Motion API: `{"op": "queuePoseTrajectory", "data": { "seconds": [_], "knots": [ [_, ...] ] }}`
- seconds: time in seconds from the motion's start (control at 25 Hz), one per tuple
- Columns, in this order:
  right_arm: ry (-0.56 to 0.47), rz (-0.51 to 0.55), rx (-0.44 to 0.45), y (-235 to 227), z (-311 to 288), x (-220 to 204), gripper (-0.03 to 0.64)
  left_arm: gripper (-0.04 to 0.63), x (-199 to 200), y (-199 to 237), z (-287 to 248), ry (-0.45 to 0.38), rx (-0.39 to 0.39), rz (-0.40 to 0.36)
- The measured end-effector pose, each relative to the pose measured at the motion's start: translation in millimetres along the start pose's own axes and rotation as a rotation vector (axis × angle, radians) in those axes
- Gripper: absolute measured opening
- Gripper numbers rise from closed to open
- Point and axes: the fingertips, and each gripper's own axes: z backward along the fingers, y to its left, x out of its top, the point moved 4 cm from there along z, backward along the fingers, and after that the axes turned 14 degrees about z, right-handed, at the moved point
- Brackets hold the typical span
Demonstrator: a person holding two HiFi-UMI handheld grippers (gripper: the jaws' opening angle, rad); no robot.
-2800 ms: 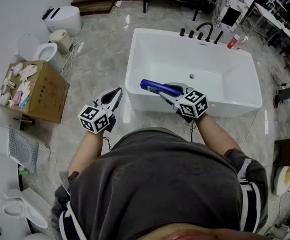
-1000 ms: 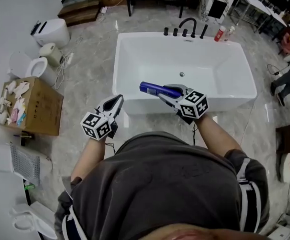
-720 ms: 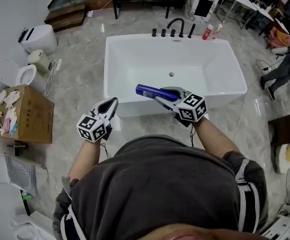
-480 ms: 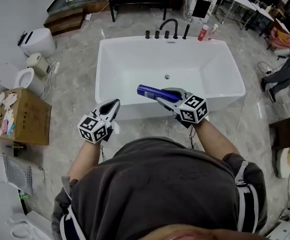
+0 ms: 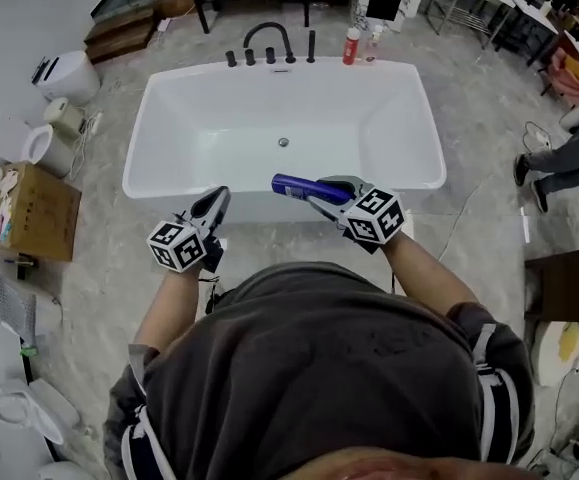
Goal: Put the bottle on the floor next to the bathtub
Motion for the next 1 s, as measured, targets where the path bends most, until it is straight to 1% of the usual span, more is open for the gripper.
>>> {"op": "queuePoseTrajectory", "data": {
  "seconds": [0.08,0.16,0.32,0.4,0.52,0.68,0.76,0.88,1.0],
  "knots": [
    [-0.008,-0.010,0.000,-16.5,41.6,-13.8,0.137,0.006,-6.8,-37.4,-23.2,0.018,0.016,-0.023],
    [-0.015,-0.030,-0.013,-32.1,73.7,-28.9,0.138,0.006,-17.4,-65.6,-45.0,0.029,0.019,-0.046],
    [-0.002,-0.053,-0.038,-53.0,112.9,-53.5,0.137,0.006,-37.0,-97.5,-83.0,0.022,-0.006,-0.061],
    [0.015,-0.043,-0.048,-56.2,122.3,-54.6,0.138,0.006,-40.9,-103.2,-94.6,0.017,-0.033,-0.055],
    [0.045,-0.036,-0.081,-61.2,129.1,-48.3,0.137,0.006,-42.9,-106.2,-106.7,0.016,-0.094,-0.052],
    [0.073,-0.044,-0.115,-54.9,126.7,-35.2,0.137,0.006,-39.3,-100.1,-107.7,0.026,-0.157,-0.036],
    [0.105,-0.035,-0.134,-55.6,128.5,-34.2,0.137,0.006,-40.8,-97.1,-110.3,0.039,-0.186,-0.033],
    [0.171,-0.030,-0.168,-61.0,139.0,-48.2,0.137,0.006,-54.4,-93.7,-116.4,0.061,-0.212,-0.037],
    [0.247,-0.015,-0.183,-63.4,143.2,-65.3,0.137,0.006,-69.6,-82.7,-118.3,0.085,-0.217,-0.038]
  ]
}}
